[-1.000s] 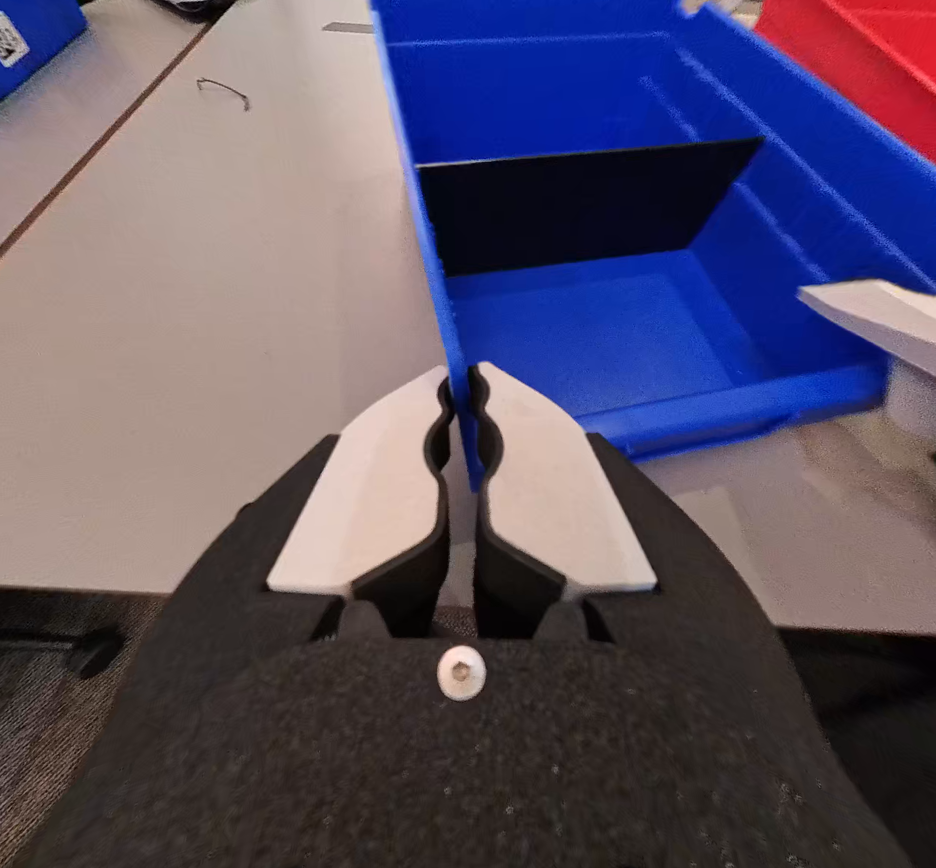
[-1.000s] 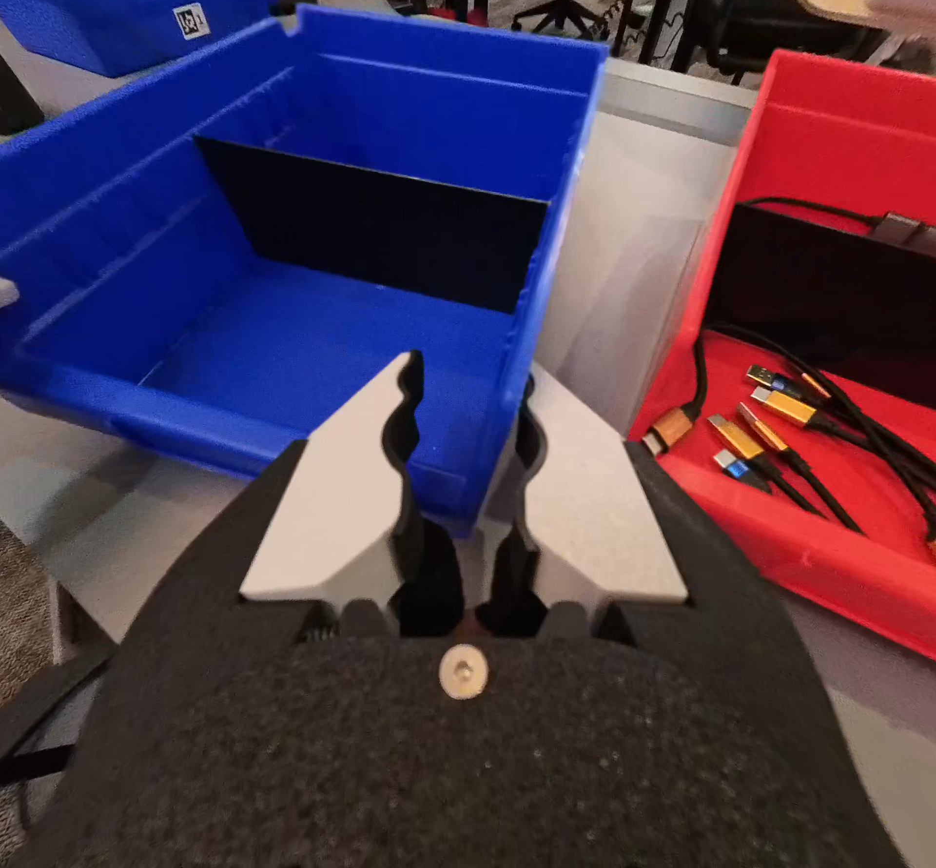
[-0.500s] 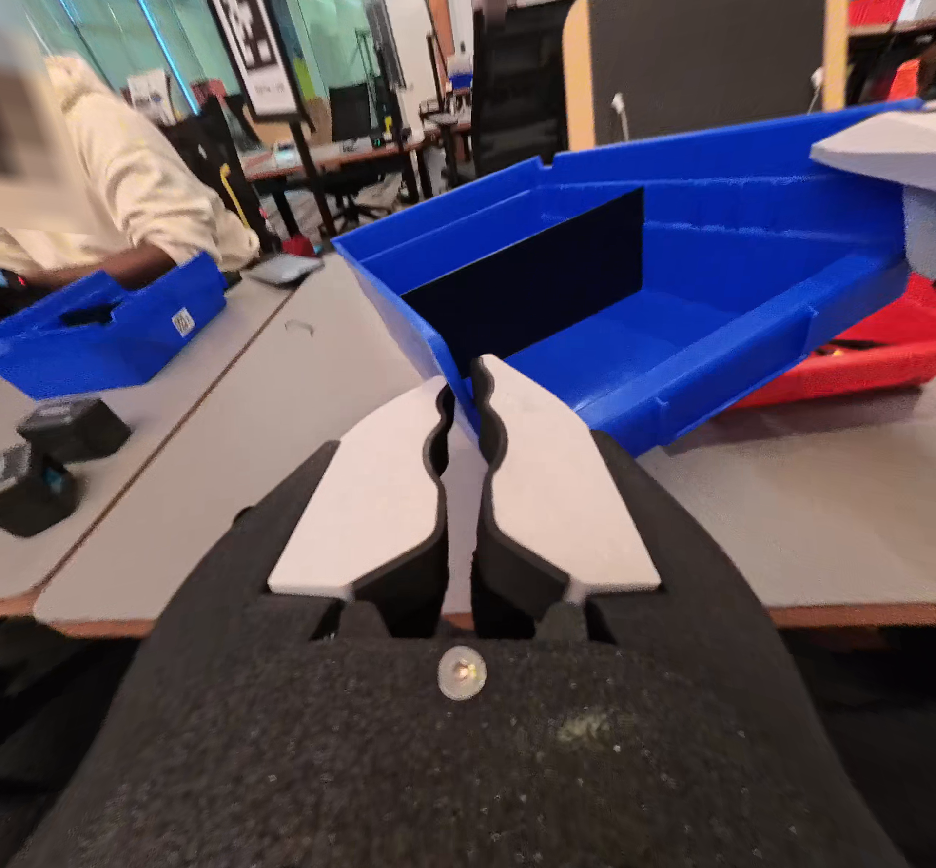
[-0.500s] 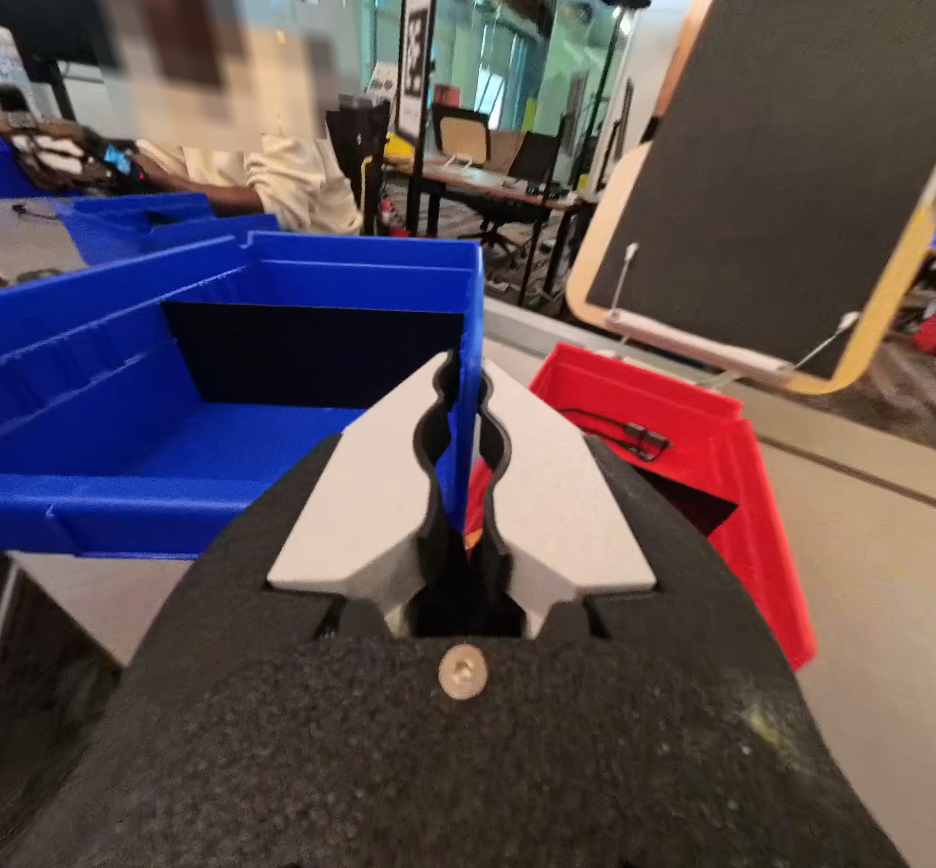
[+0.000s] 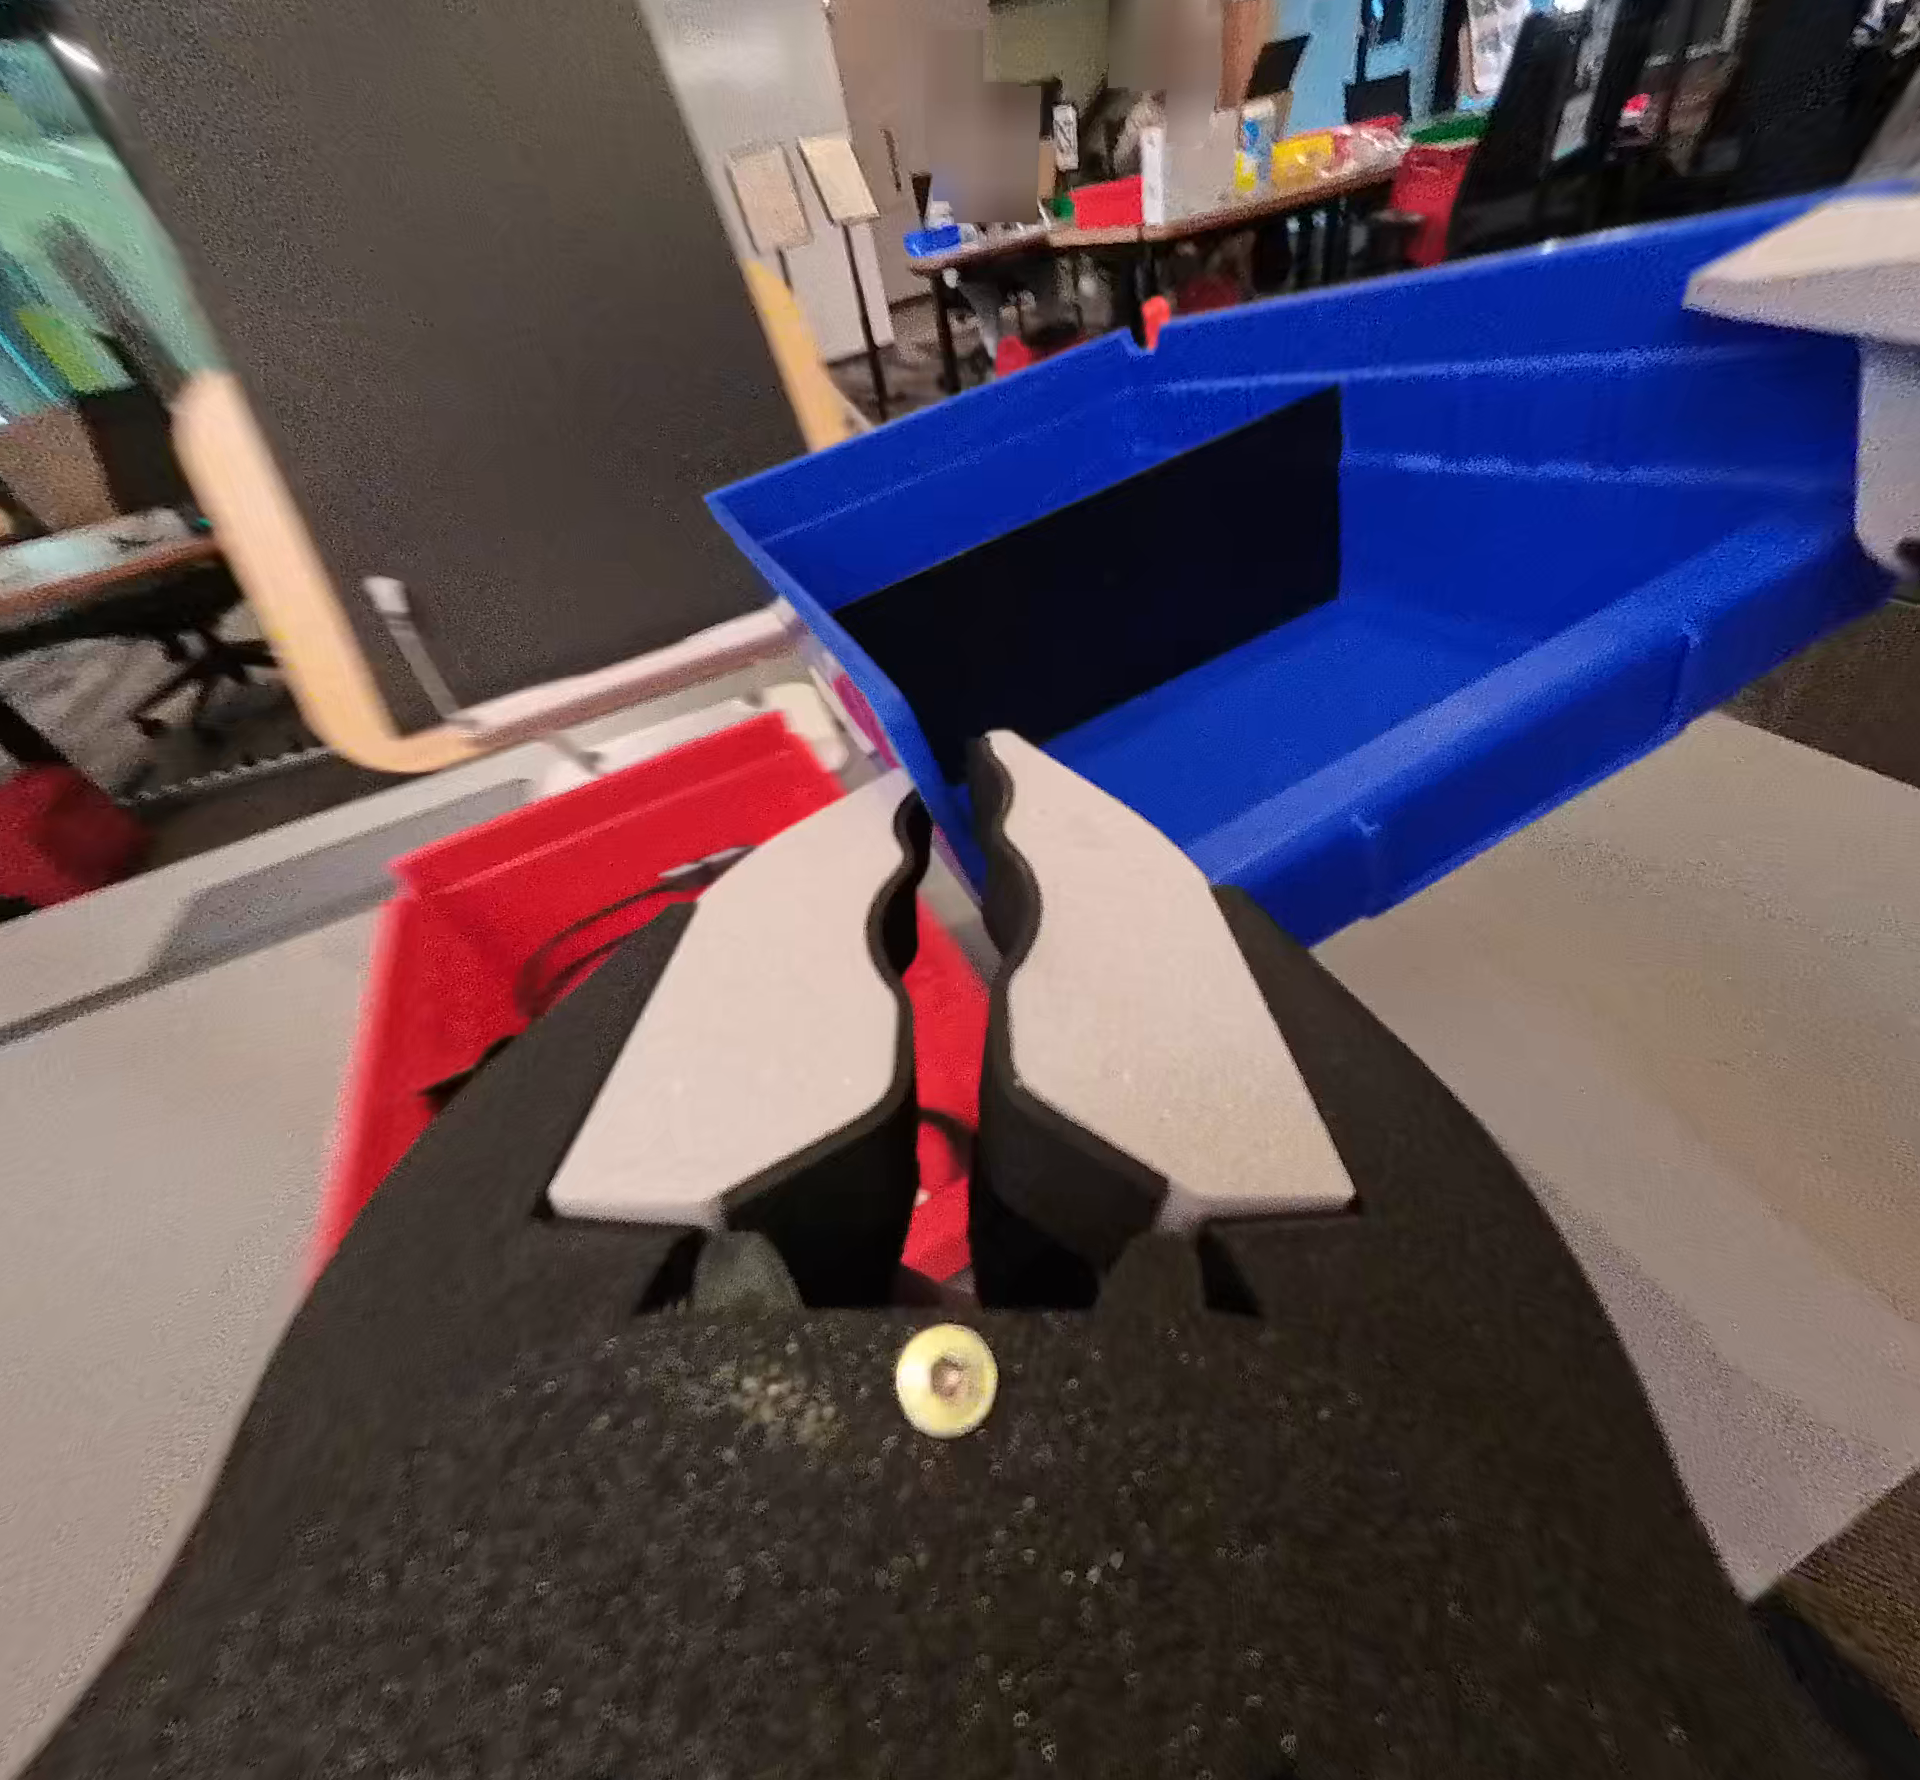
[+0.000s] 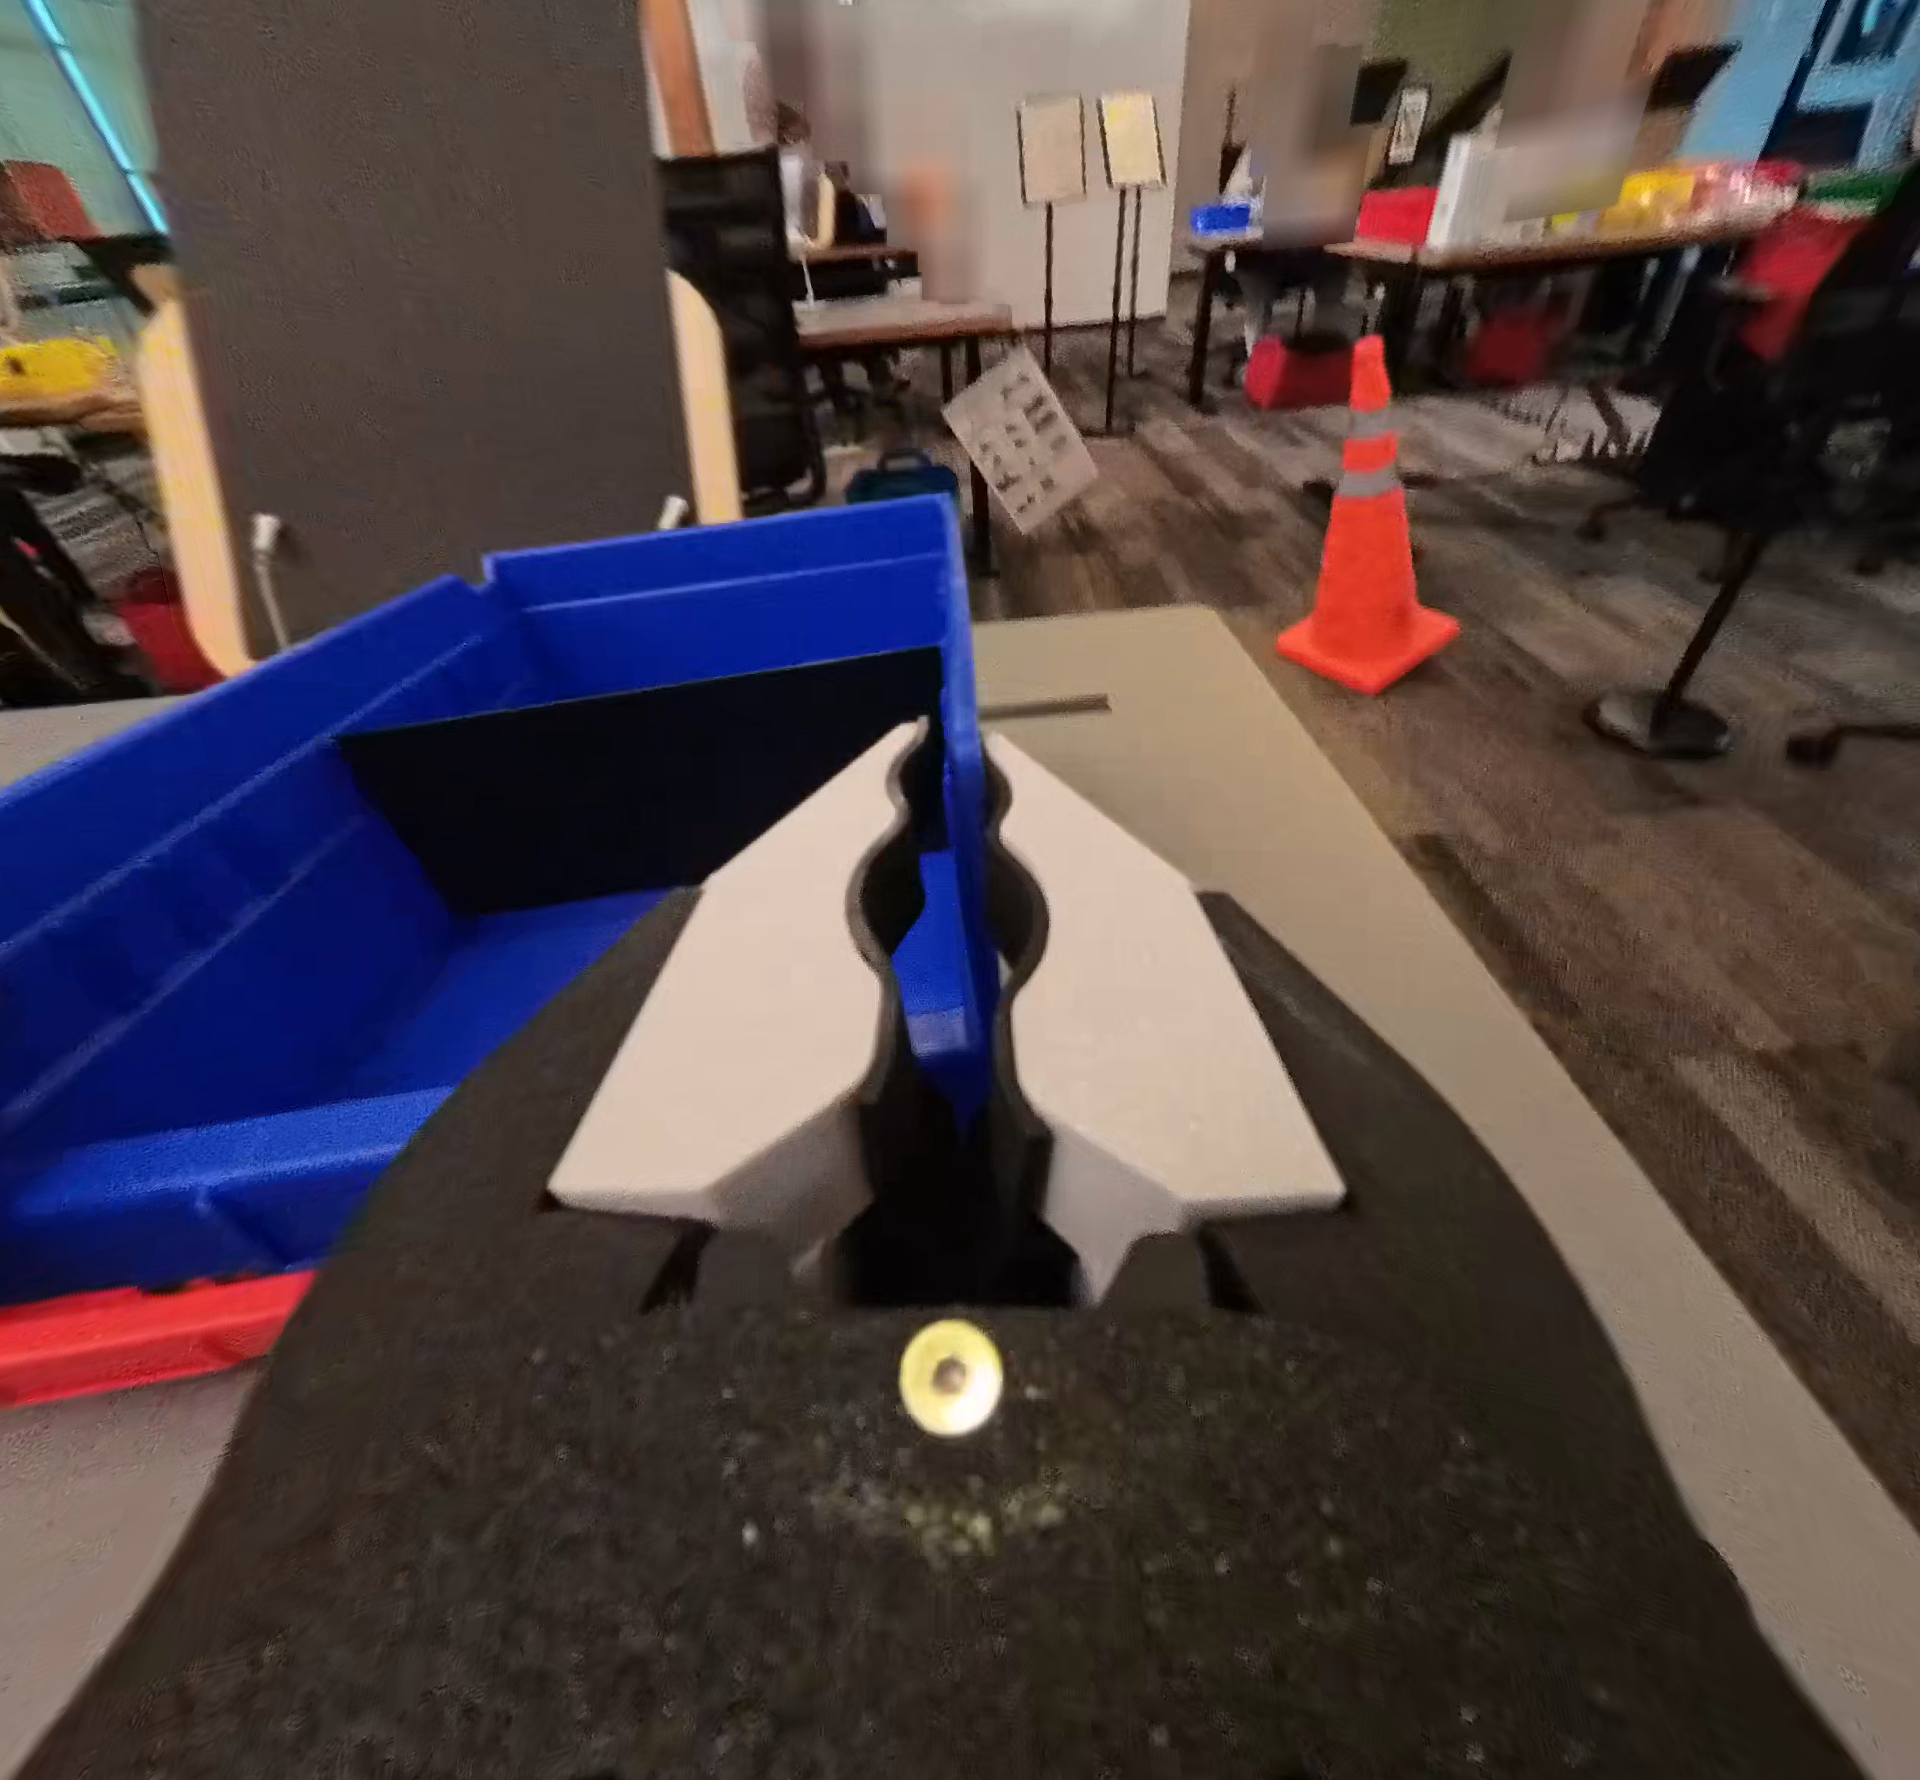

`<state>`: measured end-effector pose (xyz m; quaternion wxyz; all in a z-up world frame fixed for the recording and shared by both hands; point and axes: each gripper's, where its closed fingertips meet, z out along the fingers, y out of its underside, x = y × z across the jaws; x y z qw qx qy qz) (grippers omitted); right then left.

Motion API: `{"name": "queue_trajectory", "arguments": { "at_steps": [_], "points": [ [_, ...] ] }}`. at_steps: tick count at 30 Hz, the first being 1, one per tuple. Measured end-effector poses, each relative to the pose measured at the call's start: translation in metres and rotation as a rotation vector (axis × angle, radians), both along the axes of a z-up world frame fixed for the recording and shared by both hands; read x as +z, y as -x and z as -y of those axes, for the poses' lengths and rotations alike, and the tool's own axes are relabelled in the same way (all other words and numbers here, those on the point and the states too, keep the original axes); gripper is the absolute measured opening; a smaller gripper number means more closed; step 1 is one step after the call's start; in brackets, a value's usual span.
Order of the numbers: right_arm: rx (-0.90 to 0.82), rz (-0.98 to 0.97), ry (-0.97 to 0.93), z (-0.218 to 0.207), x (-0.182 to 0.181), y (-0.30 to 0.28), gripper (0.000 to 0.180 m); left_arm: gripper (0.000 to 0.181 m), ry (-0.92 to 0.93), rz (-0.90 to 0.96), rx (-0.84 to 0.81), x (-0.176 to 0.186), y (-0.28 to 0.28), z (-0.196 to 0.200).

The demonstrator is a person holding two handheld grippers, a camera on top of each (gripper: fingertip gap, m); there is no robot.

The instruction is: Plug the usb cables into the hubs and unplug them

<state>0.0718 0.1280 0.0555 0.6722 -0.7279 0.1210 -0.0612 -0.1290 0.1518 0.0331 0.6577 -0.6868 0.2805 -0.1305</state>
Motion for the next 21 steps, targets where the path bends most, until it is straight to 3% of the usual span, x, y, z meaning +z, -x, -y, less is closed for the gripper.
{"name": "queue_trajectory", "arguments": {
  "at_steps": [5,11,16,21],
  "points": [
    [-0.037,-0.194,0.122,-0.008,-0.089,-0.092,0.003,0.006,0.061,-0.104,-0.015,-0.066,-0.097,-0.023],
    [-0.012,-0.210,0.319,-0.029,-0.182,-0.107,0.005,0.005,0.133,-0.041,0.057,-0.113,-0.119,-0.042],
    [0.022,-0.214,0.395,-0.044,-0.203,-0.107,0.004,0.006,0.300,-0.018,0.050,-0.155,-0.117,-0.054],
    [0.000,-0.198,0.407,-0.044,-0.205,-0.109,0.004,0.012,0.324,-0.064,0.024,-0.159,-0.121,-0.051]
  ]
}}
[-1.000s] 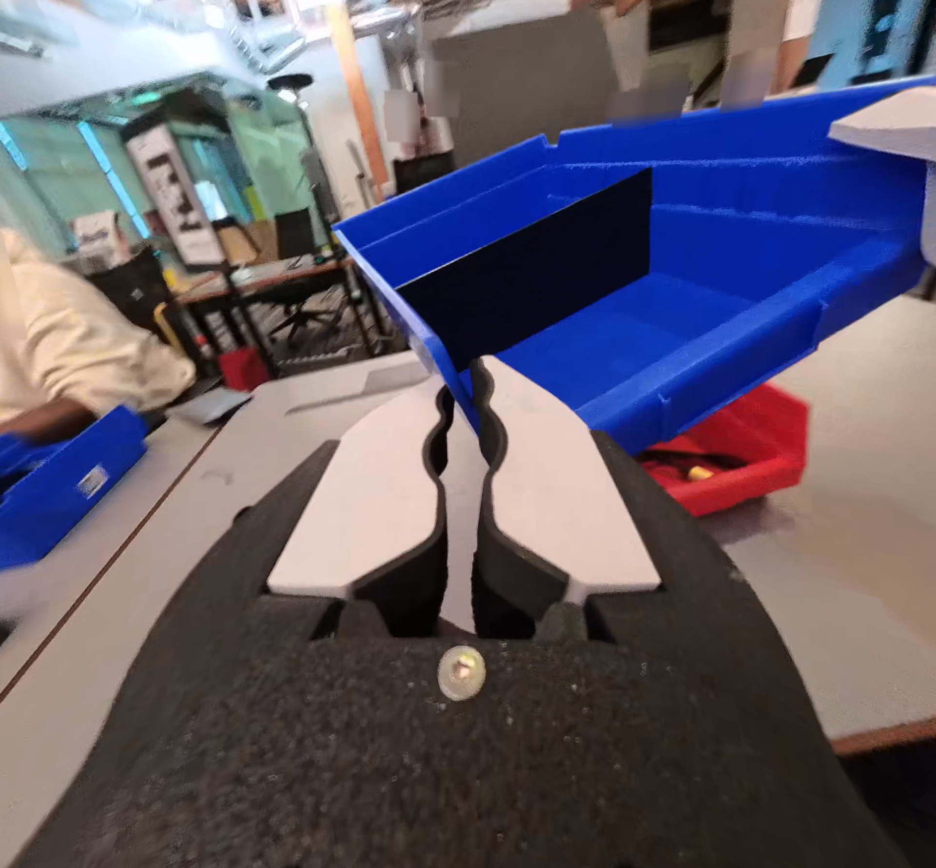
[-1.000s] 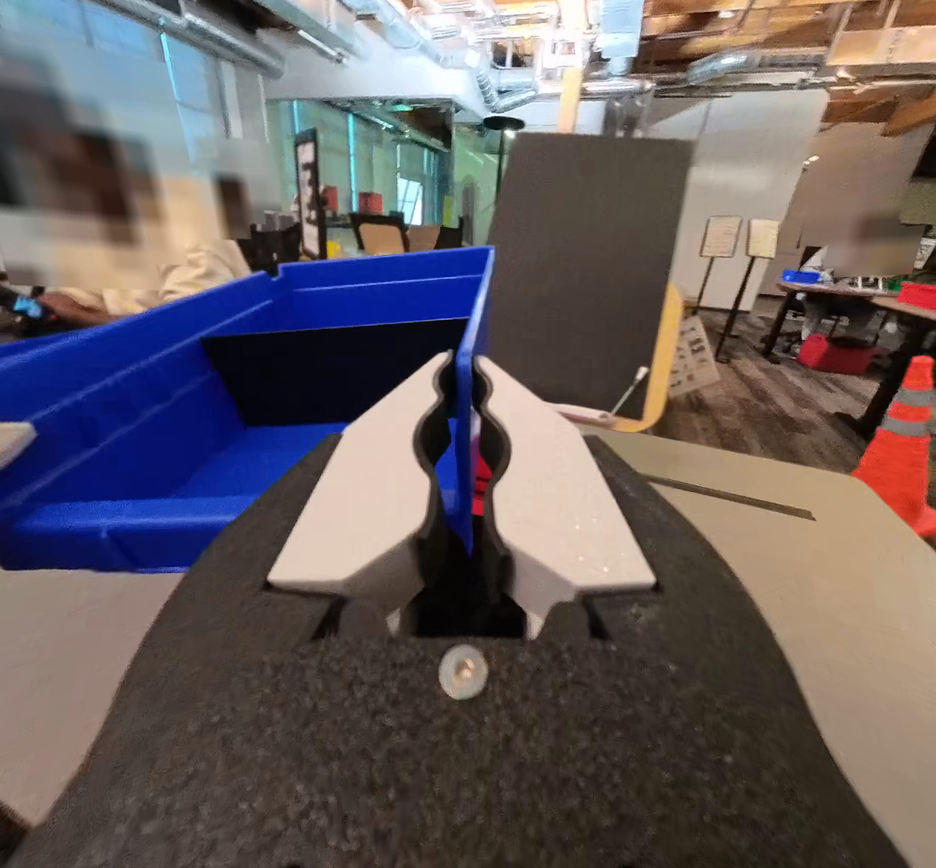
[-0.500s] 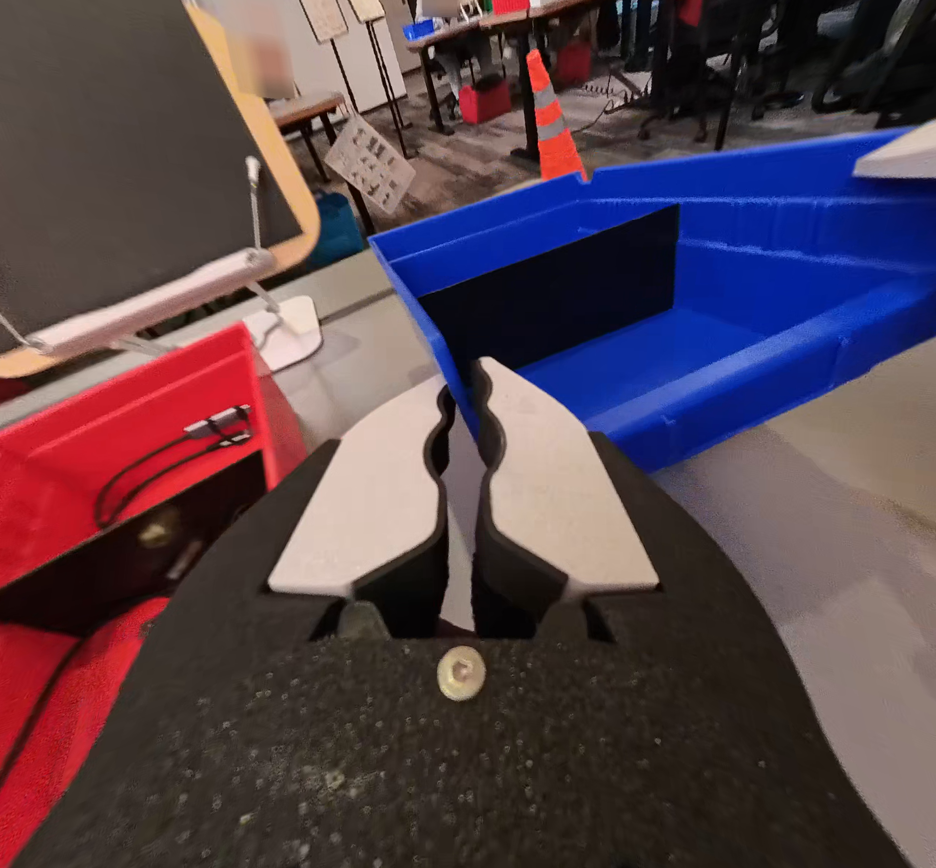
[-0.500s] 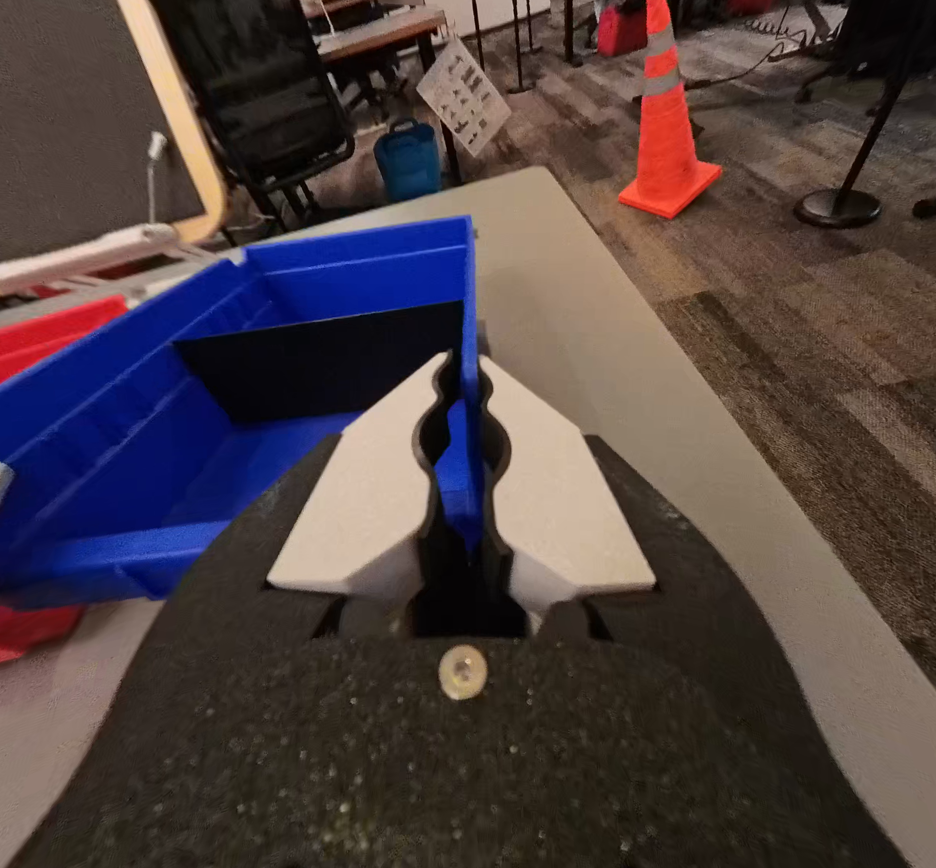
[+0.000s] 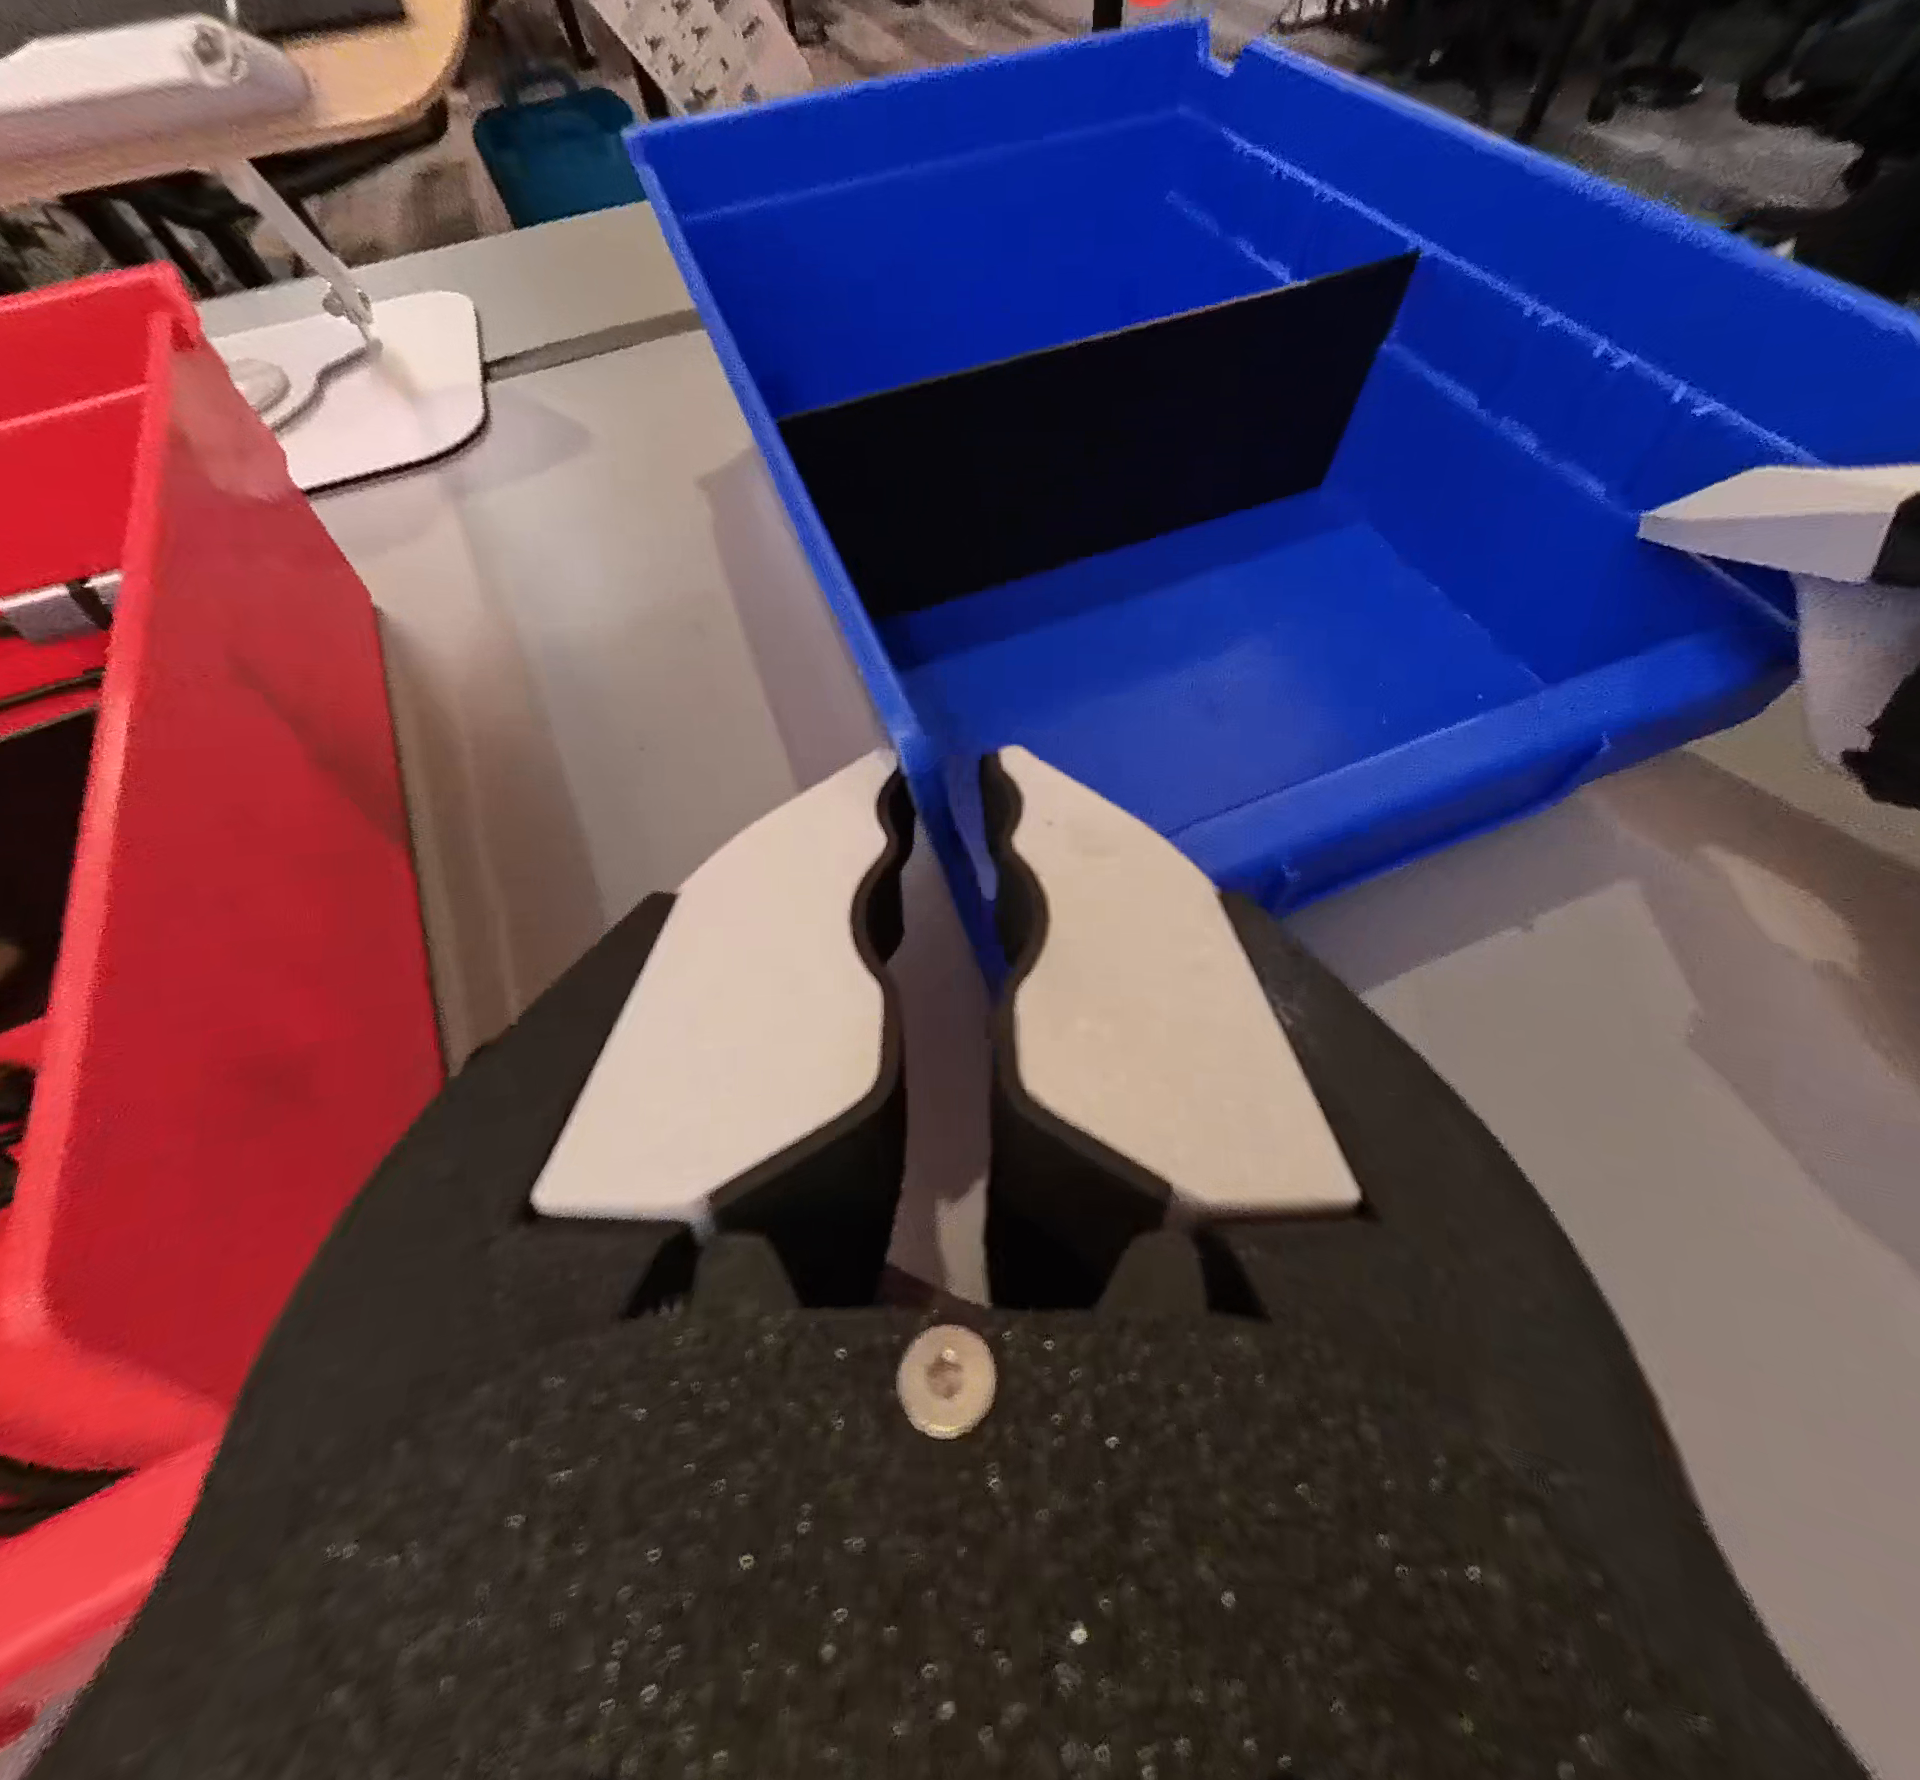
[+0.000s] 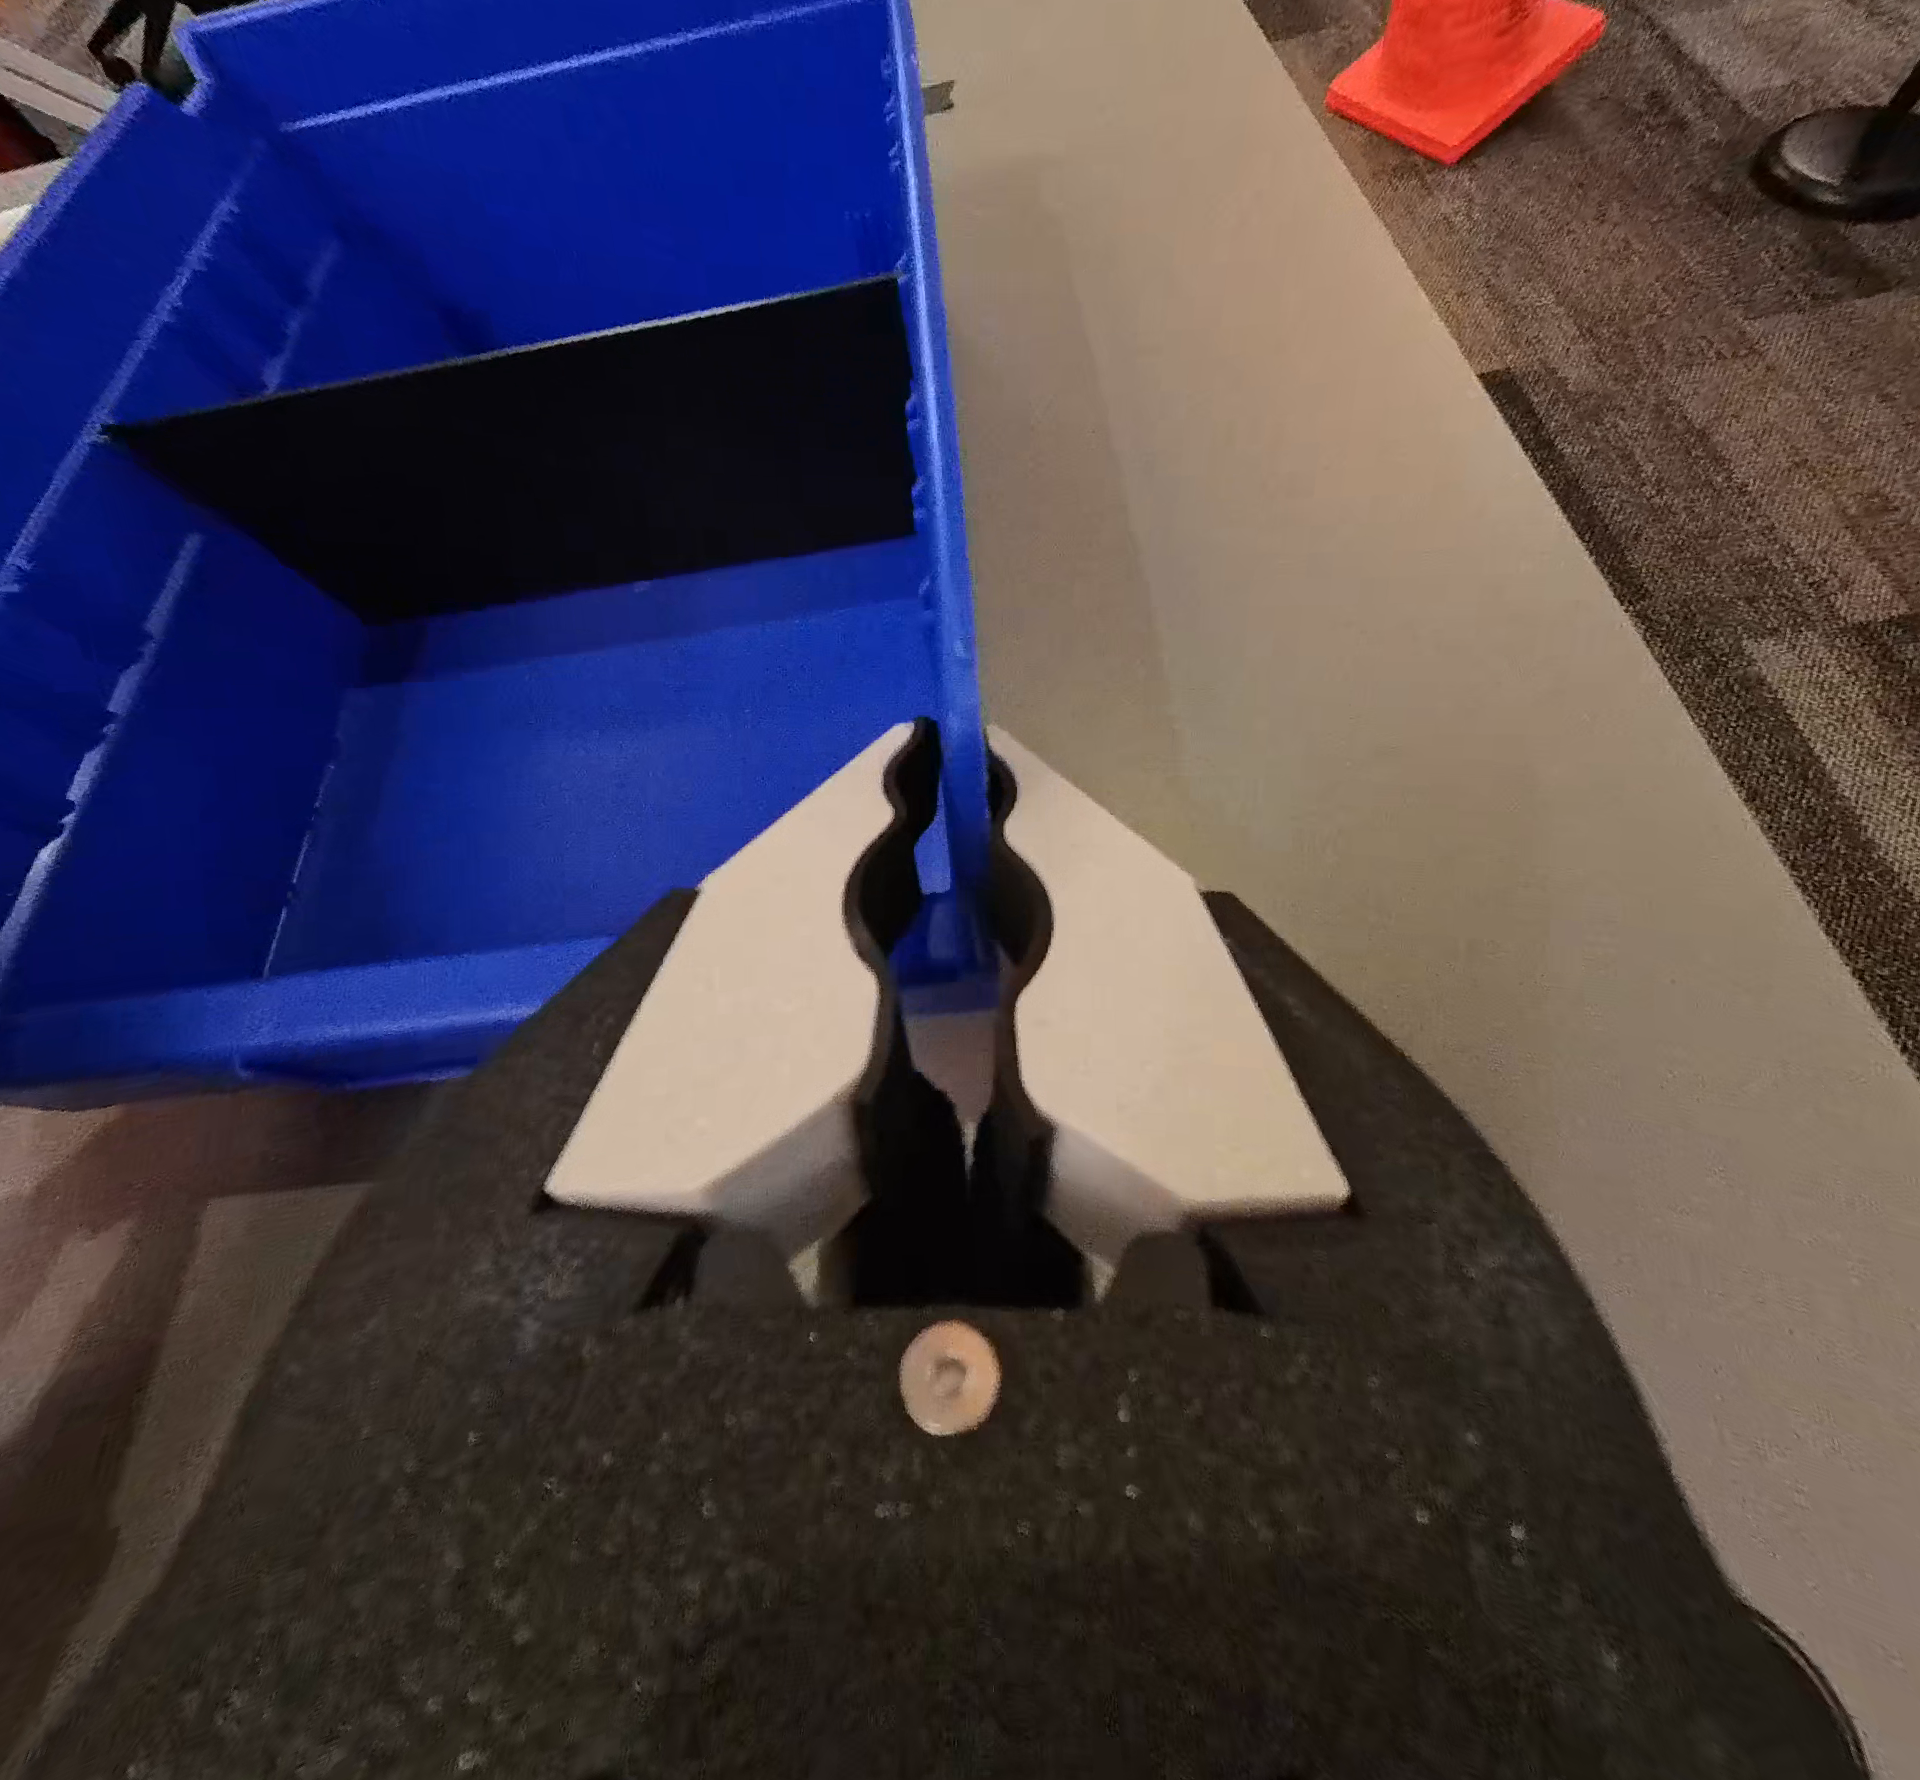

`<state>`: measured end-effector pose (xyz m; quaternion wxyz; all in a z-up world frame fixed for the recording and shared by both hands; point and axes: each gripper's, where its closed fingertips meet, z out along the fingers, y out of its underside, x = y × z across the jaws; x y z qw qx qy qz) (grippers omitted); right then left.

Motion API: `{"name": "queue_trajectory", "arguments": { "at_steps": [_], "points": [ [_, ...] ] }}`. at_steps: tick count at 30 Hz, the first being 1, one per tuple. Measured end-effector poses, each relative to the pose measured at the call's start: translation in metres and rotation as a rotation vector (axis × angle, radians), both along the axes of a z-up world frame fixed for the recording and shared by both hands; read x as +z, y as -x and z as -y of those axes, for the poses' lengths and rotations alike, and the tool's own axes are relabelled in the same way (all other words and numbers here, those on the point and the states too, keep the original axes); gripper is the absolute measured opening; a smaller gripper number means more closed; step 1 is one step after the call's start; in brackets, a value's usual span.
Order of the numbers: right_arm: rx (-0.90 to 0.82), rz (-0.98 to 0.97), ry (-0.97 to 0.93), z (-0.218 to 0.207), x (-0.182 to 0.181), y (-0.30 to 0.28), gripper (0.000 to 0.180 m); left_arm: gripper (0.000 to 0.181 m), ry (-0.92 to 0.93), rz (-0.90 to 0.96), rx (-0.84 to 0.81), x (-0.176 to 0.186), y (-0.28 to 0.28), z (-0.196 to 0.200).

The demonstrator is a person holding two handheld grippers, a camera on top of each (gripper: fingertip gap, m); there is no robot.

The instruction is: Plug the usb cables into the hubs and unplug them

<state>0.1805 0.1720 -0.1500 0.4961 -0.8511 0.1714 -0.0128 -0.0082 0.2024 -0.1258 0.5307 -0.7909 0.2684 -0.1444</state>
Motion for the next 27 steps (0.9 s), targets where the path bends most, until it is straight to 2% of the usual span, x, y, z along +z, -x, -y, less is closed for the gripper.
{"name": "queue_trajectory", "arguments": {
  "at_steps": [4,7,10,13,14,18,20,22,25,27],
  "points": [
    [-0.004,-0.019,-0.003,0.006,0.000,-0.001,0.005,0.014,0.044,-0.006,-0.068,0.000,-0.002,0.009],
    [-0.005,-0.024,0.005,0.009,0.000,0.000,0.008,0.028,0.068,-0.029,-0.137,0.000,-0.006,0.020],
    [-0.029,-0.009,0.008,0.011,0.000,-0.002,0.017,0.026,0.067,-0.064,-0.173,-0.001,-0.006,0.028],
    [-0.028,-0.003,0.023,0.017,0.002,0.001,0.021,0.026,0.118,-0.011,-0.217,0.005,-0.001,0.036],
    [-0.053,0.012,0.014,0.021,0.008,-0.001,0.030,0.026,0.131,0.015,-0.240,0.012,0.004,0.040],
    [-0.109,0.315,-0.118,0.031,0.070,0.005,0.031,0.029,0.026,0.085,-0.197,0.064,0.069,0.033],
    [0.038,0.326,-0.192,0.020,0.088,0.053,0.032,0.035,0.003,0.121,-0.133,0.084,0.120,0.020],
    [0.224,0.226,-0.239,0.007,0.090,0.123,0.039,0.041,-0.013,0.130,-0.050,0.090,0.177,0.005],
    [0.471,0.101,-0.286,-0.003,0.073,0.242,0.040,0.050,-0.034,0.080,0.090,0.075,0.255,-0.011],
    [0.525,0.152,-0.302,-0.006,0.056,0.295,0.036,0.050,-0.021,0.060,0.143,0.056,0.286,-0.015]
  ]
}}
